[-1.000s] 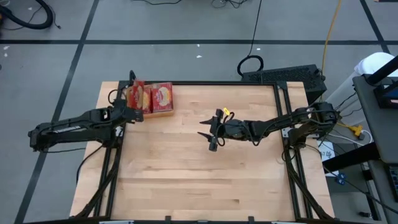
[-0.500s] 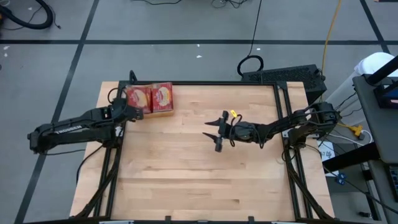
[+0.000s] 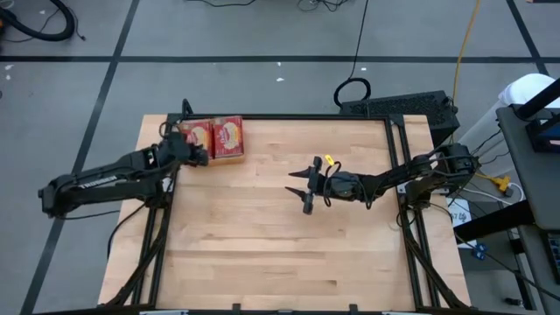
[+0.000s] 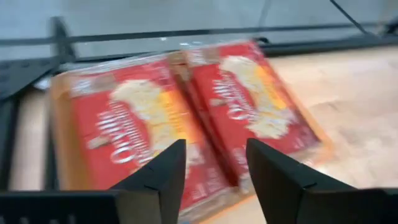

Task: Sort popcorn bags into baskets
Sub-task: Put the red popcorn bag into the orange bin

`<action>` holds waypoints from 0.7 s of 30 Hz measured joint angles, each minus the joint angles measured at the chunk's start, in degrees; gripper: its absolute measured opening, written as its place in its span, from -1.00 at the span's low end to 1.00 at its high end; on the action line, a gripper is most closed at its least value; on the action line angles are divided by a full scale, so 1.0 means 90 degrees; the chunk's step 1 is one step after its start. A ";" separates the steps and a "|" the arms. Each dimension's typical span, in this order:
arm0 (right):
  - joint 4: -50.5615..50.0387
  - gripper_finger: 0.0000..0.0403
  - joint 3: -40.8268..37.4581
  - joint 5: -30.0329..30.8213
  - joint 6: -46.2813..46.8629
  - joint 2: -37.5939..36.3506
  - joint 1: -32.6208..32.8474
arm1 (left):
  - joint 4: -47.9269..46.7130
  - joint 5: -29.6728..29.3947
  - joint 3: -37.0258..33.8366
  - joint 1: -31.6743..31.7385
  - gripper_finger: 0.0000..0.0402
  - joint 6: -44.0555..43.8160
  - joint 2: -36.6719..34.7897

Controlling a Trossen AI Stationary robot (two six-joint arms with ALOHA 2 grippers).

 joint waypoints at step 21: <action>0.0052 0.02 0.0000 0.0019 0.0939 0.0000 0.0091 | 0.0156 -0.0102 -0.0124 0.0436 -0.86 0.0170 0.2635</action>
